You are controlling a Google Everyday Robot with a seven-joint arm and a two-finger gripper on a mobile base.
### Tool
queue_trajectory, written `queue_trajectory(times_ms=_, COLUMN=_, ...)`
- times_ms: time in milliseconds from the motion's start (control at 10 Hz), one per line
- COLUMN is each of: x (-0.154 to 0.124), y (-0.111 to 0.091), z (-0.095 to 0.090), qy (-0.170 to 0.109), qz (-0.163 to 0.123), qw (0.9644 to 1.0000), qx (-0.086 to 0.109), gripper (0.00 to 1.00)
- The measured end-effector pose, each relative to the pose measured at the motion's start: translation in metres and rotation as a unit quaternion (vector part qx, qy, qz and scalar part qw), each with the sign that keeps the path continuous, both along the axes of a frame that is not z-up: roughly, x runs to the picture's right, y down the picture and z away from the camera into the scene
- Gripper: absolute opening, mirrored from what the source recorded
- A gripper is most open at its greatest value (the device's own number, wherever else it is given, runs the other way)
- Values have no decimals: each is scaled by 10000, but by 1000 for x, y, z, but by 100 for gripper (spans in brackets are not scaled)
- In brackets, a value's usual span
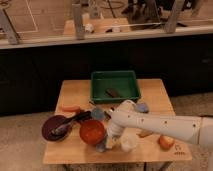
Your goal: Place towel in tray
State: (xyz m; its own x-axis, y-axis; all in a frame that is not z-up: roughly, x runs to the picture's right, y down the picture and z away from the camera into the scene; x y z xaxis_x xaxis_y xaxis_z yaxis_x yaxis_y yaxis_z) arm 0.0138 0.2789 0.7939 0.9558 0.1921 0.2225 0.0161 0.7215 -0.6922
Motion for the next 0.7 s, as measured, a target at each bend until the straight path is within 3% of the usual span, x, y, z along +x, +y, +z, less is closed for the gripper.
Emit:
queue_trajectory(times_ms=400, x=1, y=-1, z=-1, qy=35, qz=-7, qw=9999, qx=-124, gripper=3)
queue_trajectory(times_ms=700, x=31, y=-24, z=-7, qy=97, qz=379, qw=9990, qx=-210, gripper=0)
